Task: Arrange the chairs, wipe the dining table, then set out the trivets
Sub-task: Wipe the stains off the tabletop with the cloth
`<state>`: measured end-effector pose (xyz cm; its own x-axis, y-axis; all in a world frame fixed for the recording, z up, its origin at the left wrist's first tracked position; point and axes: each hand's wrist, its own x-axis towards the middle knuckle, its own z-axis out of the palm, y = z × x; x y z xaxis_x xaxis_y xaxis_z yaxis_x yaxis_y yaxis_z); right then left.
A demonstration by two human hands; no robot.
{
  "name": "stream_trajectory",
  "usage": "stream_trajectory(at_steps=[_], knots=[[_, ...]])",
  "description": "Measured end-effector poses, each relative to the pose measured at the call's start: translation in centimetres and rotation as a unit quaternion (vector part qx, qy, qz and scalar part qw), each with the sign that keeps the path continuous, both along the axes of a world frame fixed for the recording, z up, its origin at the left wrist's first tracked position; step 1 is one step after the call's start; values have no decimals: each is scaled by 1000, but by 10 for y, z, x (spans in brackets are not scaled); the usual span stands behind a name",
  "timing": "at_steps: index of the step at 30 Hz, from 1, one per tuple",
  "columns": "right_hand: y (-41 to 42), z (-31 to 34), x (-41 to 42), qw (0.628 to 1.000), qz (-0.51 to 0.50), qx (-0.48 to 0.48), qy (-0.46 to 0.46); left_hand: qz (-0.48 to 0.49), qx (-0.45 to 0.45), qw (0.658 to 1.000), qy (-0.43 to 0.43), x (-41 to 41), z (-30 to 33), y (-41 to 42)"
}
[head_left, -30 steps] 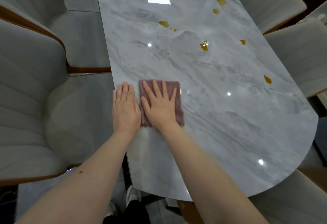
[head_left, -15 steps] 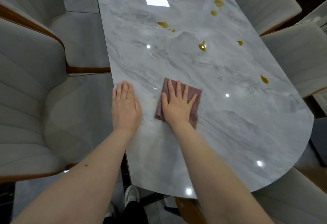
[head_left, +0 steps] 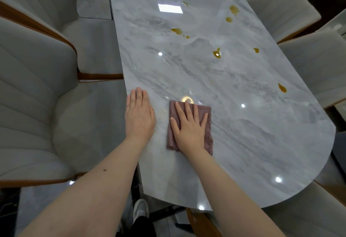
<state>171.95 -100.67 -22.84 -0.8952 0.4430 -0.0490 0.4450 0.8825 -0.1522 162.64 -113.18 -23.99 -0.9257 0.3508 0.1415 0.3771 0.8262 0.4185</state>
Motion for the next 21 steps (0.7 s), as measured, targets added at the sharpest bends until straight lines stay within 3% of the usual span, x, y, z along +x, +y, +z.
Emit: stream_trajectory(at_steps=[7,14,21], knots=[[-30,4,-38,989,-139,-45,-19,10,19,1000,-14,-2,1,-1],[-8,5,-11,999,21,-33,-26,-7,-35,999,-24,-1,8,1],[-3,2,-39,999,-12,-19,-30,-11,-146,989,-36,-7,18,6]])
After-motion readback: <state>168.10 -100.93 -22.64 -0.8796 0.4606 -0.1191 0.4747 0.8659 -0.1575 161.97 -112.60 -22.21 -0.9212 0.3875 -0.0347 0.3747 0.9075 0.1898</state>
